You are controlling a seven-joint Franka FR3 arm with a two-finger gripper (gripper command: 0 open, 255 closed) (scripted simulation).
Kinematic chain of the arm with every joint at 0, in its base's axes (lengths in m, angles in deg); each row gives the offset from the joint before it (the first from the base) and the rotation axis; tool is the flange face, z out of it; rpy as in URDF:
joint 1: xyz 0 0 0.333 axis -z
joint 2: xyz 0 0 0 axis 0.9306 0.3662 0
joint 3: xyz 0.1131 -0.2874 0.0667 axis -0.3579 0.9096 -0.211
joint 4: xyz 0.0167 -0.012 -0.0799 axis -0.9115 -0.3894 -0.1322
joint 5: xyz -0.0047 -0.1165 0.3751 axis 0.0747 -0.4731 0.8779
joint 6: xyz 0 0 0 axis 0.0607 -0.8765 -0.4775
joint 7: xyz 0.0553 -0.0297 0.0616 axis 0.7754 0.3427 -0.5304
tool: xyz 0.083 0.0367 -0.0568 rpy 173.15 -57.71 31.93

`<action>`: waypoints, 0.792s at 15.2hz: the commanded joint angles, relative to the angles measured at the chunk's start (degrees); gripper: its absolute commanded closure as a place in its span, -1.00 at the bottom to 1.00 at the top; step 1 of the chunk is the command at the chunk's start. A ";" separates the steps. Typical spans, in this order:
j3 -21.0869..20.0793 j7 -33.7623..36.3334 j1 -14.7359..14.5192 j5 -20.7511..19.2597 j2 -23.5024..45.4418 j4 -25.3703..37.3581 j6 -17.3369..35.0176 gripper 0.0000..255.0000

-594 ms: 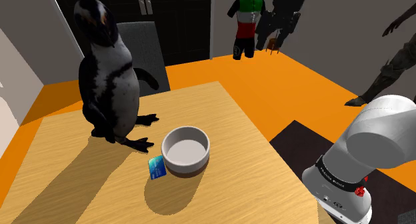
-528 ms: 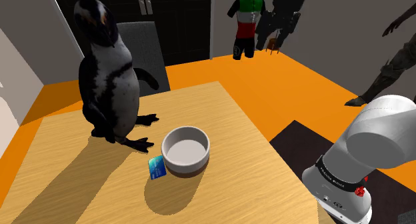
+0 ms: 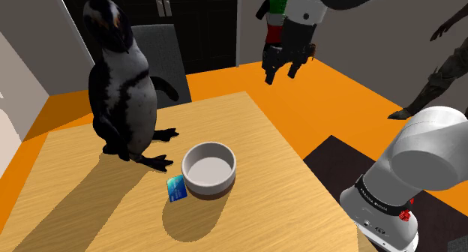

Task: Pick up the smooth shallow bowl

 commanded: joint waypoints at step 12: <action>-16.25 14.77 -1.84 1.30 16.32 -4.78 21.97 -1.00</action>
